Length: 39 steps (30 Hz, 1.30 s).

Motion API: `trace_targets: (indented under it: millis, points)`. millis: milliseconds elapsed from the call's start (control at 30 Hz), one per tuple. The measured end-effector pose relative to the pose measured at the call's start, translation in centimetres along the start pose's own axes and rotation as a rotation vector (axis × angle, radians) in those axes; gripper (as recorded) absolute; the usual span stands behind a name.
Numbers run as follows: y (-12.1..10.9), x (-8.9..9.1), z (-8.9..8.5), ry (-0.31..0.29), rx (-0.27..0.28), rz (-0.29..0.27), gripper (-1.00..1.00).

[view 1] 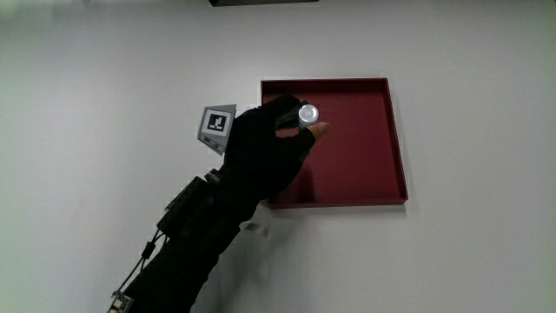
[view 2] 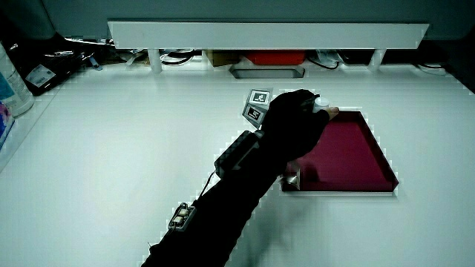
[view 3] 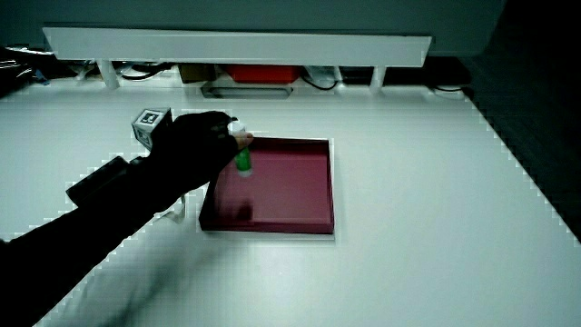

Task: Place glue stick

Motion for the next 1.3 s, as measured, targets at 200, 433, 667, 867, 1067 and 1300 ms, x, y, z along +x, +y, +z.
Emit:
trace_targets:
  millis: [200, 433, 667, 867, 1067, 1300]
  points:
    - [-0.3, -1.7, -1.4, -0.007, -0.034, 0.045, 0.0]
    - [-0.5, -2.9, -2.2, 0.007, -0.052, 0.084, 0.0]
    - [-0.6, -3.9, -2.5, 0.022, -0.061, 0.098, 0.0]
    - [-0.7, -4.2, -2.6, 0.017, -0.067, 0.079, 0.0]
    - [-0.7, -4.0, -2.8, 0.023, -0.073, 0.101, -0.16]
    - [-0.7, -4.0, -2.8, 0.017, -0.069, 0.09, -0.38]
